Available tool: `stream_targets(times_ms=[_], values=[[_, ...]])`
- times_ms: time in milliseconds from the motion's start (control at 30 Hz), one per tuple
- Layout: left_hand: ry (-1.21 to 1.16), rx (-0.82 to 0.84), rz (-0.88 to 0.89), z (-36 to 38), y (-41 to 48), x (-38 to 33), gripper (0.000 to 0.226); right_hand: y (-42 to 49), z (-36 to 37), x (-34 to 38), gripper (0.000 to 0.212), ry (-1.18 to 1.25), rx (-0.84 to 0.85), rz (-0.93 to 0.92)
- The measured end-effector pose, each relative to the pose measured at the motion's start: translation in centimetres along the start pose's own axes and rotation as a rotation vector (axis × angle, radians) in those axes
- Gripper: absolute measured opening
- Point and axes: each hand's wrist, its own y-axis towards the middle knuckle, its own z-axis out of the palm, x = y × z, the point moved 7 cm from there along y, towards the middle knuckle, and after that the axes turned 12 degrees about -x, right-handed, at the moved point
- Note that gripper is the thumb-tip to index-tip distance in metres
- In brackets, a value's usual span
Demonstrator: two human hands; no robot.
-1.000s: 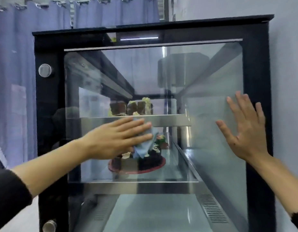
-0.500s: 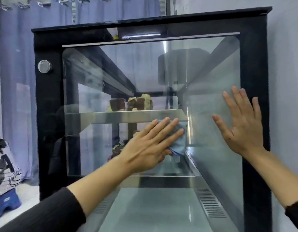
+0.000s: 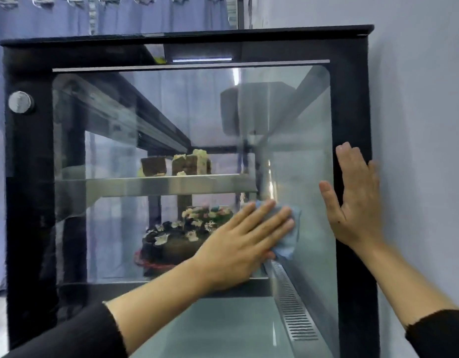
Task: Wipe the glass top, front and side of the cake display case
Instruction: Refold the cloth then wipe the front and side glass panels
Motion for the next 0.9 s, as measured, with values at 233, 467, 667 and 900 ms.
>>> stream_targets(times_ms=[233, 467, 667, 900], values=[[0.089, -0.038, -0.278, -1.1, 13.9, 12.6, 0.059, -0.2, -0.7, -0.3, 0.068, 0.178, -0.003, 0.101], [-0.002, -0.088, -0.183, 2.0, 8.6, -0.1, 0.058, -1.2, -1.1, 0.0, 0.070, 0.220, 0.030, 0.093], [0.006, 0.091, 0.076, 1.5, 1.6, -2.7, 0.059, -6.9, -2.3, 0.7, 0.059, 0.160, 0.093, 0.113], [0.087, -0.106, -0.606, -2.5, 5.8, 12.6, 0.059, -8.6, -0.7, 2.3, 0.058, -0.138, 0.102, -0.033]])
